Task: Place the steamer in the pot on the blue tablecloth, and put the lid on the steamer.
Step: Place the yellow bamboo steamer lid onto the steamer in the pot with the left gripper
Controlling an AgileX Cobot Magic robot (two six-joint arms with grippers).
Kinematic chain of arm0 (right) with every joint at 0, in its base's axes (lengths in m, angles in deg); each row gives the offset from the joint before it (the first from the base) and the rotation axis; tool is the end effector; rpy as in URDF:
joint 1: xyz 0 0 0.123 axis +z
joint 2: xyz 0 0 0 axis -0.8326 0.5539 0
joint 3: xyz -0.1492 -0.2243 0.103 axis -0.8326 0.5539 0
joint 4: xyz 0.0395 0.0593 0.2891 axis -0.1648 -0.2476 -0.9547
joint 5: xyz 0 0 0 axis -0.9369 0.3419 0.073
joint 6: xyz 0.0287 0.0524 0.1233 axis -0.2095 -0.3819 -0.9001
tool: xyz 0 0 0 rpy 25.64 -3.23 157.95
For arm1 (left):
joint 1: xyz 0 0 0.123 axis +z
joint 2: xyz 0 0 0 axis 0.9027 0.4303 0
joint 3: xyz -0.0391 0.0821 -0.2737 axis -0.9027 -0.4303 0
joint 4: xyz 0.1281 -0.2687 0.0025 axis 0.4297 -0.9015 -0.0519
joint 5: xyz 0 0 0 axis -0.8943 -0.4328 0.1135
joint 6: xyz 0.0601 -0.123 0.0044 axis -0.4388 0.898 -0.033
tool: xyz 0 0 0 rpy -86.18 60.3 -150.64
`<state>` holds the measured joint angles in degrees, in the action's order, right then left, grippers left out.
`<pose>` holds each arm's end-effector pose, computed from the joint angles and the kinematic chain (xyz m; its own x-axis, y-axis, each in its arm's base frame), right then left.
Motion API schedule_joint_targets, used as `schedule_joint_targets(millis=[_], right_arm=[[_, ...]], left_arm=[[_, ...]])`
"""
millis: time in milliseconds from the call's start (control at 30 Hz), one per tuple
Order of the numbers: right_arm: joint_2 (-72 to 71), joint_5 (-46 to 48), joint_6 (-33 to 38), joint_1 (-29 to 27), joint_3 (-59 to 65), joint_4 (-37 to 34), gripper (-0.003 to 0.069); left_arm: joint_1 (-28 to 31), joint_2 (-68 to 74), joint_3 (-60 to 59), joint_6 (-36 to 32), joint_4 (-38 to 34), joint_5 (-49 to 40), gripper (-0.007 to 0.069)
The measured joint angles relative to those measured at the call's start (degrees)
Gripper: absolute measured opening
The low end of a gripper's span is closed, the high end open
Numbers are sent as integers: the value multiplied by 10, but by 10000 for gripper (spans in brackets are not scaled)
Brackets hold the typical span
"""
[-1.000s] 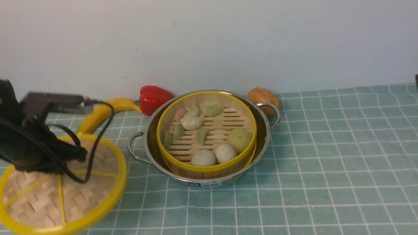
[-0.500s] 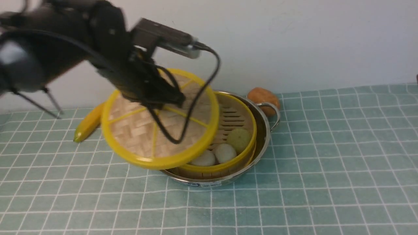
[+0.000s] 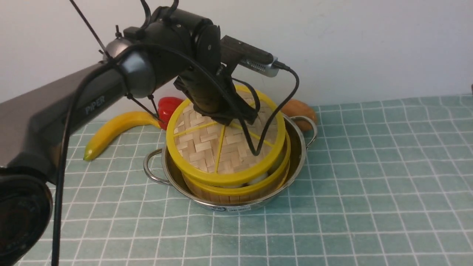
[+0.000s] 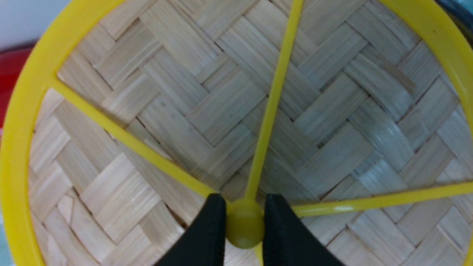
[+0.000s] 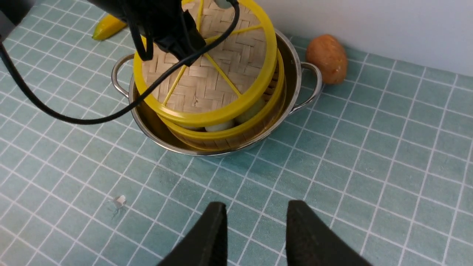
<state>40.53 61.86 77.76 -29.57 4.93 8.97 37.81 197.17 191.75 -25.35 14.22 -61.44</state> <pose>0.1889 0.1086 0.4348 -0.7018 -0.1267 -0.7010 -0.3696 0.9060 0.2063 0.4735 -0.2210 0.2089 -0.7568 0.5064 -0.4132 0.4926 0.8575 0.1486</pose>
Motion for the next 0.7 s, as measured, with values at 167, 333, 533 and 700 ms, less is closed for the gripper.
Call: schedule_joint_targets(millis=[167, 333, 533, 700], right_arm=[[0, -3, 0, 0, 0, 0, 244], [0, -6, 0, 0, 0, 0, 244], [0, -8, 0, 0, 0, 0, 244], [0, -8, 0, 0, 0, 0, 244]], left_arm=[[0, 16, 0, -7, -2, -4, 114], [0, 20, 1, -23, -24, 0, 114], [-2, 20, 1, -28, -27, 13, 114], [-2, 23, 1, -29, -27, 18, 114]])
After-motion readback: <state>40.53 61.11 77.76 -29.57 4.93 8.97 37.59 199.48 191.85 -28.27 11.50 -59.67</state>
